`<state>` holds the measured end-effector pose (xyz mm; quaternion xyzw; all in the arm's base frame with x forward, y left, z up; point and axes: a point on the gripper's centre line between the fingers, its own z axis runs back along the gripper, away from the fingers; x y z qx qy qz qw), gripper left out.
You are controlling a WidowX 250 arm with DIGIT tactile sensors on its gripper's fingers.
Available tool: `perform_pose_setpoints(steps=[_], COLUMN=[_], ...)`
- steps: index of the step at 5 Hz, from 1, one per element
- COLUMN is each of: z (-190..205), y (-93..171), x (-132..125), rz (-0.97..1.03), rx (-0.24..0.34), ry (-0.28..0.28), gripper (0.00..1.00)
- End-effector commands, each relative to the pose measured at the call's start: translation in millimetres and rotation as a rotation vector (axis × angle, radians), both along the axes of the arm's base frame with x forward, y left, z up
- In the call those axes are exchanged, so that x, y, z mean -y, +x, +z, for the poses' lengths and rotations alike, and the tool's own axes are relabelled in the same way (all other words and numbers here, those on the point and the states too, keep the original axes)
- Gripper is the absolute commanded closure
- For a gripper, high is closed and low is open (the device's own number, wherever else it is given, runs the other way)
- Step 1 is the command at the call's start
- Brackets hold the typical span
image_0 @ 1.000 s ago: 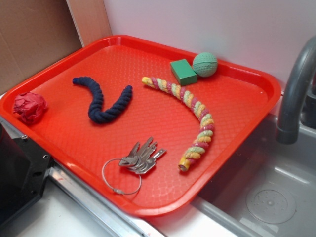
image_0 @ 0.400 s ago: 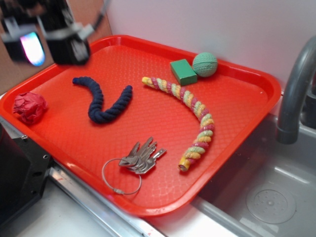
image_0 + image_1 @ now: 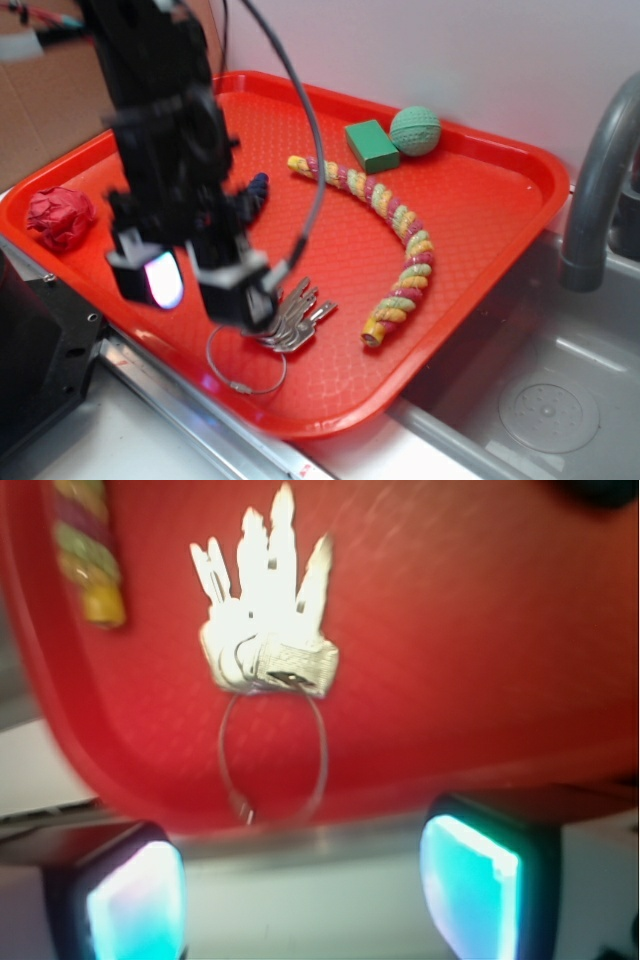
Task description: Grab the silver keys.
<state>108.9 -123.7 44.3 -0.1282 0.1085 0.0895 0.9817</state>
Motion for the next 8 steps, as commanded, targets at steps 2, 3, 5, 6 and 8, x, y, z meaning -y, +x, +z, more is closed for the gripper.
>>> perform_pose_setpoints(steps=[2,3,5,6,8], z=[-33.9,-26.4,12.3,64.1,173.8], y=[13.0,13.1,26.7,45.0,65.7], x=[25.2,30.2,18.9,-27.1,-117.1], rz=[-0.1,-0.093,-0.135,-0.135,0.027], rx=[0.042,0.012,0.099,0.25,0.429], ry=[0.015,-0.011,-0.009,0.124,0.349], gripper=[1.0,1.0,1.0,1.0,1.0])
